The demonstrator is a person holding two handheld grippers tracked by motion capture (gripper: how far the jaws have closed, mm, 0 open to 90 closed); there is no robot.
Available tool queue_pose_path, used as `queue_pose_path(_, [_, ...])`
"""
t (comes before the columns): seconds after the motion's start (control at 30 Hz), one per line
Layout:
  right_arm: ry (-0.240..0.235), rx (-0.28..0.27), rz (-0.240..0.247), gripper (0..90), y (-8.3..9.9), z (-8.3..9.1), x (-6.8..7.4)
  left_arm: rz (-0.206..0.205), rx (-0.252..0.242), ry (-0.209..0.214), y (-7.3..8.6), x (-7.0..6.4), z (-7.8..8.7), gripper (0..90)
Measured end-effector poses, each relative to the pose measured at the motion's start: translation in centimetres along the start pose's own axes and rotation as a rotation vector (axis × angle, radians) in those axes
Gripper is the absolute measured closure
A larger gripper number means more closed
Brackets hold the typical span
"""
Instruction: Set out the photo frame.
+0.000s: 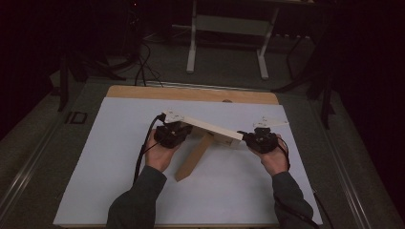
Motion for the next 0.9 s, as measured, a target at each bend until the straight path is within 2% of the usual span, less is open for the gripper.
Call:
queue_pose_path(0.17, [-0.002, 0.002, 0.012, 90.0, 0.0, 0.0, 0.3, -0.012, 0.0, 0.01, -0.2, -0.7, -0.2, 90.0])
queue_pose_path(0.37, [-0.004, 0.0, 0.017, 90.0, 0.1, 0.1, 0.5, -0.046, 0.012, 0.012, -0.4, -1.3, -0.4, 90.0])
queue_pose_path(0.9, [-0.015, 0.002, 0.031, 90.0, -0.1, 0.1, 1.2, -0.081, 0.015, 0.033, -0.7, -3.0, -0.8, 90.0])
Point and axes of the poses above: each handheld gripper's, and its own axes: z roughly backward along the jaws, y roughly out of its underside, x roughly to its left, the point moved 4 cm from there along -z, roughly forward along the jaws, and after that the axes turned 3 degrees about -y, right-handed, at the moved point
